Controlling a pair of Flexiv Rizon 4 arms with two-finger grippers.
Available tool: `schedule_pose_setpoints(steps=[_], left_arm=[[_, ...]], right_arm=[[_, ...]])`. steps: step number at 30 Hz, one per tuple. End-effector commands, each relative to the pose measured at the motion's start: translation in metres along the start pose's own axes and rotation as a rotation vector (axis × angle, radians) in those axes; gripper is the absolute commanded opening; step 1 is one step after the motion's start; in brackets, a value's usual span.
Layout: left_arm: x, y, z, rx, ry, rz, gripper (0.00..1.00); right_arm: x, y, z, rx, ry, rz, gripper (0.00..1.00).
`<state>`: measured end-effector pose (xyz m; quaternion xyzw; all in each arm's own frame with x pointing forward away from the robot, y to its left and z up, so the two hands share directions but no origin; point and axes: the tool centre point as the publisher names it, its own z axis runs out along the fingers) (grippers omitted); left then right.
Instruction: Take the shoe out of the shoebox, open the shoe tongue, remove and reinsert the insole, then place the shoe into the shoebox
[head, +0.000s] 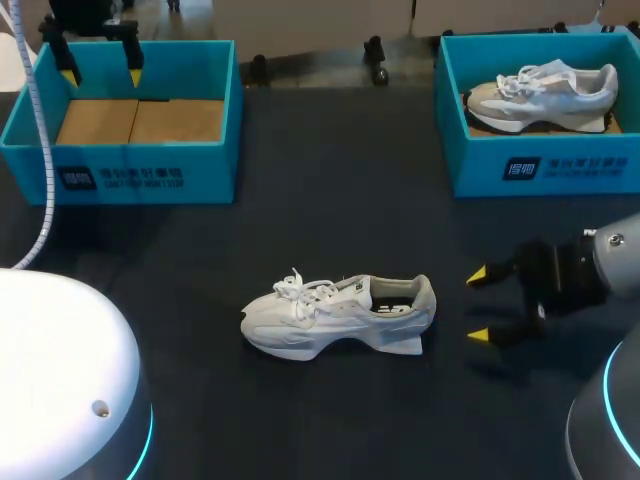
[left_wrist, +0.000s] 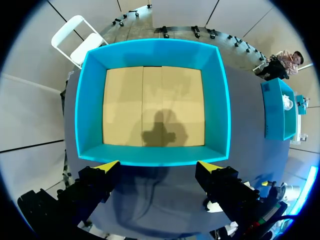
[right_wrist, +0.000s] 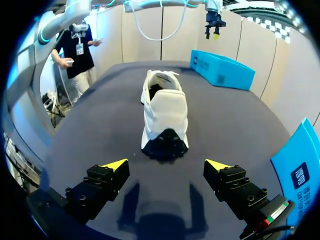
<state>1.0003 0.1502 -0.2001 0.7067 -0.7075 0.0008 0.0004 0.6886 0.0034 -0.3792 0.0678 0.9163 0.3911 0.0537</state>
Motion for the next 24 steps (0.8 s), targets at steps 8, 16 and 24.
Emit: schedule_pose_setpoints(steps=[8, 16, 24], left_arm=[[0.0, 0.0, 0.0, 0.0, -0.001, 0.0, 1.0], [0.0, 0.0, 0.0, 0.0, -0.001, 0.0, 1.0], [0.0, 0.0, 0.0, 0.0, -0.001, 0.0, 1.0]], right_arm=[[0.001, -0.001, 0.003, 0.0, -0.003, -0.001, 1.0], [0.001, -0.001, 0.003, 0.0, -0.003, -0.001, 1.0], [-0.008, 0.005, 0.015, -0.014, -0.018, 0.005, 1.0]])
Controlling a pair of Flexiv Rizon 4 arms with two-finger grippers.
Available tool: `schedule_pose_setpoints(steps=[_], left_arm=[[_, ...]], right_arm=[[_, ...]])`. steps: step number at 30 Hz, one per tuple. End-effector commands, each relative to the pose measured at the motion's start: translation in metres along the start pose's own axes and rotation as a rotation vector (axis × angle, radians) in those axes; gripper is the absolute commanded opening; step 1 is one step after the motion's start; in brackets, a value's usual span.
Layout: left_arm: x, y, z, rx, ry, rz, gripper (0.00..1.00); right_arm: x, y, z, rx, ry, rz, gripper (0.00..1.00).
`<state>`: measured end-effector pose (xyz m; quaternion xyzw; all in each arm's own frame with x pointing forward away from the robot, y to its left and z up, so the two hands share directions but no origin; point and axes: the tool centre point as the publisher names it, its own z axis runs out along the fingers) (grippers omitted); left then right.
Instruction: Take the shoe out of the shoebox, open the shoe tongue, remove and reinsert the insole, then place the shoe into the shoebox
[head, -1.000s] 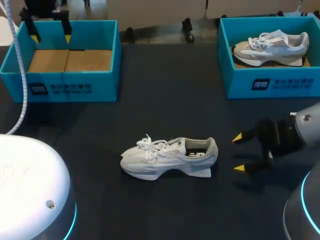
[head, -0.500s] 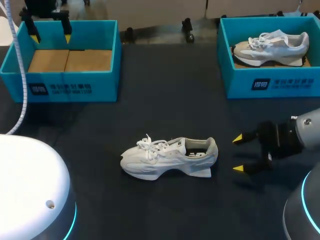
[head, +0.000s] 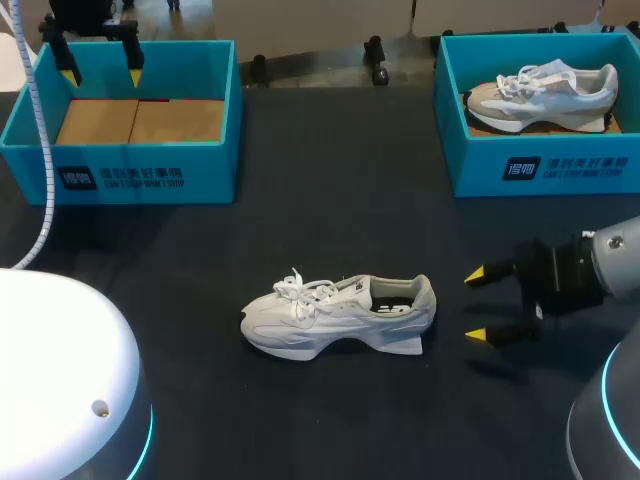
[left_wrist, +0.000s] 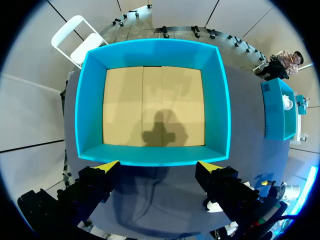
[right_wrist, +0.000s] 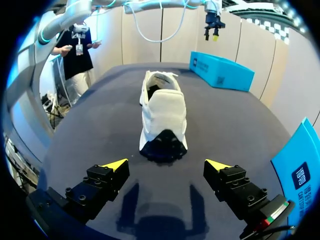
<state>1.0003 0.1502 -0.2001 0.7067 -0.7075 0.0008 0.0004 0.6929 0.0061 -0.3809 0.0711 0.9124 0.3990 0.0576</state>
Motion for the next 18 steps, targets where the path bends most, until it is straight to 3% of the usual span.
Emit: schedule_pose_setpoints(steps=[1, 18], left_arm=[[0.0, 0.0, 0.0, 0.0, -0.001, 0.0, 1.0], [0.0, 0.0, 0.0, 0.0, -0.001, 0.0, 1.0]], right_arm=[[-0.005, 0.005, 0.014, 0.004, -0.01, 0.0, 1.0], [-0.007, 0.03, 0.055, -0.014, 0.032, -0.003, 1.0]])
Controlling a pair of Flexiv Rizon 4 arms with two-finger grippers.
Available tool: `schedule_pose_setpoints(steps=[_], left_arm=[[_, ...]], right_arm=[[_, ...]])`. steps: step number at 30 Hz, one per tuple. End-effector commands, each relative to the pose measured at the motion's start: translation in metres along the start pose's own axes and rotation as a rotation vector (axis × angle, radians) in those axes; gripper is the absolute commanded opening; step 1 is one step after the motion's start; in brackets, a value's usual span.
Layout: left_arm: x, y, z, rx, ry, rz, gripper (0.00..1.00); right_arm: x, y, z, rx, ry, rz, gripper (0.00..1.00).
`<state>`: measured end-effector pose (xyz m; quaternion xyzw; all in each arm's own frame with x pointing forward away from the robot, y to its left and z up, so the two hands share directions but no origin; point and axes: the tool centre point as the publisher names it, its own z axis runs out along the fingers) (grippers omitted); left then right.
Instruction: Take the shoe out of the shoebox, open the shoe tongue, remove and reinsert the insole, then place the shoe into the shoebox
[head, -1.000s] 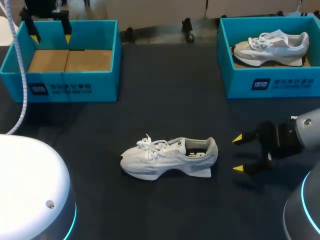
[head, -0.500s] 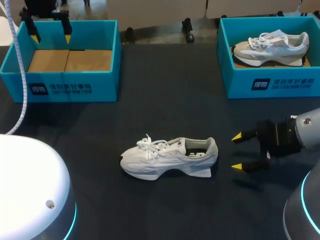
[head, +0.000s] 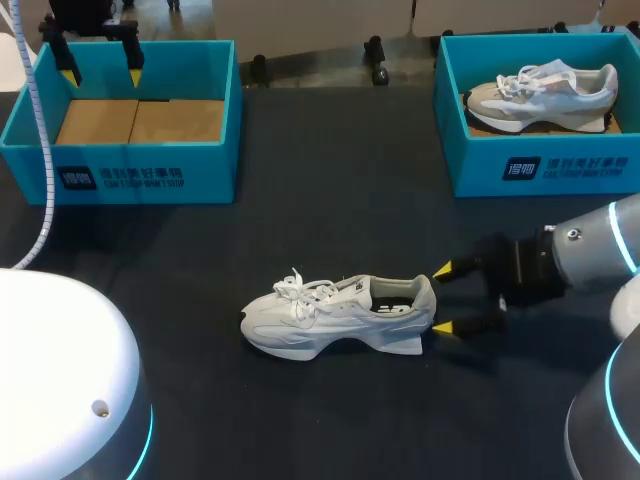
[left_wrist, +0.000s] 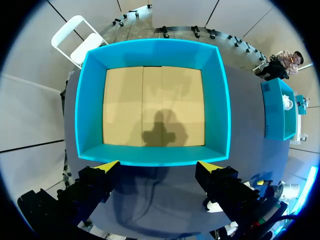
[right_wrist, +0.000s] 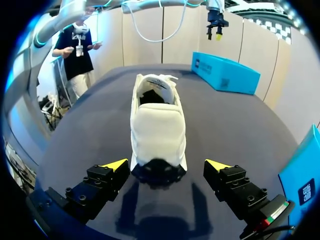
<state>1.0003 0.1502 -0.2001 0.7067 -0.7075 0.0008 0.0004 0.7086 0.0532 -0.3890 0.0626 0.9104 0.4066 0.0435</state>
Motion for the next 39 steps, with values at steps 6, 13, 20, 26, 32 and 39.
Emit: schedule_pose_setpoints(steps=[6, 13, 20, 26, 32, 39], left_arm=[[0.0, 0.0, 0.0, 0.0, -0.001, 0.0, 1.0], [0.0, 0.0, 0.0, 0.0, -0.001, 0.0, 1.0], [0.0, 0.0, 0.0, 0.0, -0.001, 0.0, 1.0], [0.0, 0.0, 0.0, 0.0, -0.001, 0.0, 1.0], [0.0, 0.0, 0.0, 0.0, -0.001, 0.0, 1.0], [0.0, 0.0, 0.0, 0.0, -0.001, 0.0, 1.0]], right_arm=[[0.004, 0.006, 0.02, -0.01, 0.005, 0.006, 1.0], [0.009, 0.007, 0.025, -0.026, 0.013, 0.012, 1.0], [0.006, 0.01, 0.036, -0.035, 0.032, 0.005, 1.0], [0.003, 0.013, 0.045, -0.037, 0.044, -0.008, 1.0], [0.003, 0.011, 0.052, -0.047, 0.055, -0.016, 1.0], [0.008, 0.009, 0.06, -0.062, 0.065, -0.013, 1.0]])
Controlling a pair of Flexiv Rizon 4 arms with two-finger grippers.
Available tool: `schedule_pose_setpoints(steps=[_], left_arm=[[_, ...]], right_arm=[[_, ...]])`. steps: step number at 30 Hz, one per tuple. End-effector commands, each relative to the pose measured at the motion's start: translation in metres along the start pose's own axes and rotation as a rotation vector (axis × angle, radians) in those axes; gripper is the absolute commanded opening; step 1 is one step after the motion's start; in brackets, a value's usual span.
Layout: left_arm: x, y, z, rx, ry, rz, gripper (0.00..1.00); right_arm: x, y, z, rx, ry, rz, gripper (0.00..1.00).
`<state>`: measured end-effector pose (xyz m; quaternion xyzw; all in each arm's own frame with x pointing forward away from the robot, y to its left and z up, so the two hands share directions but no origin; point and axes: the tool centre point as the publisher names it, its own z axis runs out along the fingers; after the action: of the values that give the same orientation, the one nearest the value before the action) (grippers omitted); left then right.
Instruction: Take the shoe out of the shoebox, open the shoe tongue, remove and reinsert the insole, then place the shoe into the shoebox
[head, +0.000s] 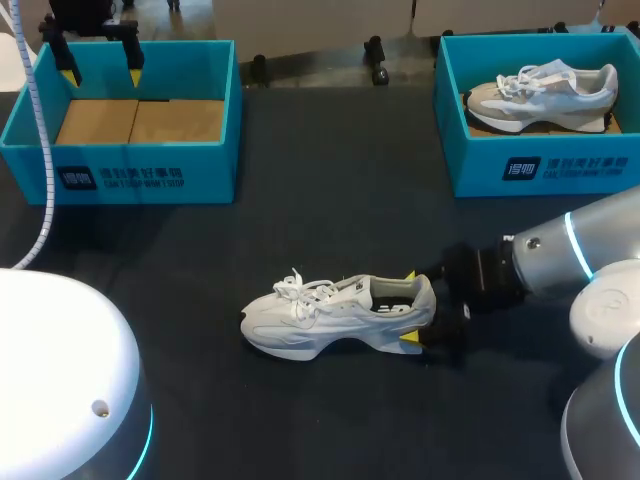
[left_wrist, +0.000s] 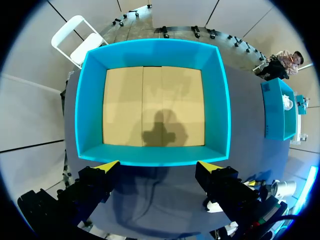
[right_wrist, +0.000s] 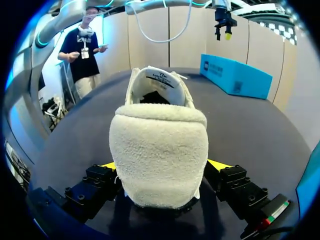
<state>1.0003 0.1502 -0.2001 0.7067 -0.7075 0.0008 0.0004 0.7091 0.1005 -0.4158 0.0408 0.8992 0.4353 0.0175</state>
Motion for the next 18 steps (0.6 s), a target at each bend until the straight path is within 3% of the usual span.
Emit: schedule_pose_setpoints(steps=[1, 9, 10, 11, 12, 13, 18], left_arm=[[0.0, 0.0002, -0.0001, 0.0, -0.001, 0.0, 1.0], [0.0, 0.0002, -0.0001, 0.0, -0.001, 0.0, 1.0], [0.0, 0.0002, -0.0001, 0.0, -0.001, 0.0, 1.0], [0.0, 0.0002, -0.0001, 0.0, -0.001, 0.0, 1.0], [0.0, 0.0002, -0.0001, 0.0, -0.001, 0.0, 1.0], [0.0, 0.0002, -0.0001, 0.0, -0.001, 0.0, 1.0], [0.0, 0.0002, -0.0001, 0.0, -0.001, 0.0, 1.0]], right_arm=[[0.0009, -0.0029, 0.0082, -0.003, -0.002, 0.003, 1.0], [0.0024, -0.0073, 0.0139, -0.01, 0.01, 0.012, 1.0], [0.0023, -0.0075, 0.0138, -0.006, 0.008, 0.013, 0.6], [0.0022, -0.0076, 0.0138, -0.006, 0.007, 0.013, 0.4], [0.002, -0.0078, 0.0139, -0.005, 0.007, 0.012, 0.06], [0.0019, -0.0081, 0.014, -0.004, 0.008, 0.012, 0.0], [0.001, -0.0082, 0.0117, 0.003, 0.015, 0.007, 0.0]])
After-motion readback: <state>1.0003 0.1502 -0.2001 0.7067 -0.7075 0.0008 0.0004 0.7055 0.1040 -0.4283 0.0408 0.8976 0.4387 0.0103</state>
